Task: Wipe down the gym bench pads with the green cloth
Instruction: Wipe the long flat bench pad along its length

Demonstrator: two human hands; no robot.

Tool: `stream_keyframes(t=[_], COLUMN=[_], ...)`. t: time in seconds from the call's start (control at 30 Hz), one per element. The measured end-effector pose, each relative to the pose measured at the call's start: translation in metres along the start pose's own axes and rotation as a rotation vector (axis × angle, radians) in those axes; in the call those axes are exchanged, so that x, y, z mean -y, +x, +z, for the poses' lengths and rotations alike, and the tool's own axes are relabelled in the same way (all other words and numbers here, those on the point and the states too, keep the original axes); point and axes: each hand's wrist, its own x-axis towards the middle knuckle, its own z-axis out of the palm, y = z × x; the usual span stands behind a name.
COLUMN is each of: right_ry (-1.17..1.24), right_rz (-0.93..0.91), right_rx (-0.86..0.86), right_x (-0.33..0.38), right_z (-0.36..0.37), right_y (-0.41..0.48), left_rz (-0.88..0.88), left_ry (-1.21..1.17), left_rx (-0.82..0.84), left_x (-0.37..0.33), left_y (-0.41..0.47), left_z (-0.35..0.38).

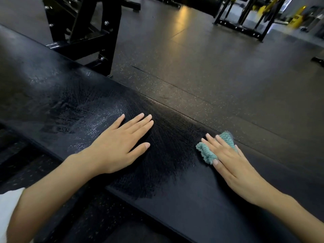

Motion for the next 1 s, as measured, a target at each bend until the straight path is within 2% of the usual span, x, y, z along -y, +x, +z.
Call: stream_keyframes(t=[0.27, 0.47, 0.6, 0.9, 1.0], right_ry=[-0.023, -0.044, -0.072, -0.072, -0.094], right_rz=[-0.053, -0.056, -0.106, -0.2, -0.203], right_rx=[-0.053, -0.026, -0.039, 0.048, 0.038], right_x=[0.022, 0.051, 0.049, 0.049, 0.053], right_z=[0.004, -0.001, 0.003, 0.018, 0.024], right_y=[0.084, 0.134, 0.106, -0.04, -0.052], left_rz=[0.002, 0.015, 0.024, 0.031, 0.034], left_ry=[0.013, -0.004, -0.001, -0.005, -0.007], left_rx=[-0.005, -0.019, -0.022, -0.028, -0.032], left_x=[0.0, 0.003, 0.005, 0.005, 0.005], left_y=[0.001, 0.001, 0.001, 0.001, 0.001], left_z=[0.001, 0.002, 0.001, 0.002, 0.002])
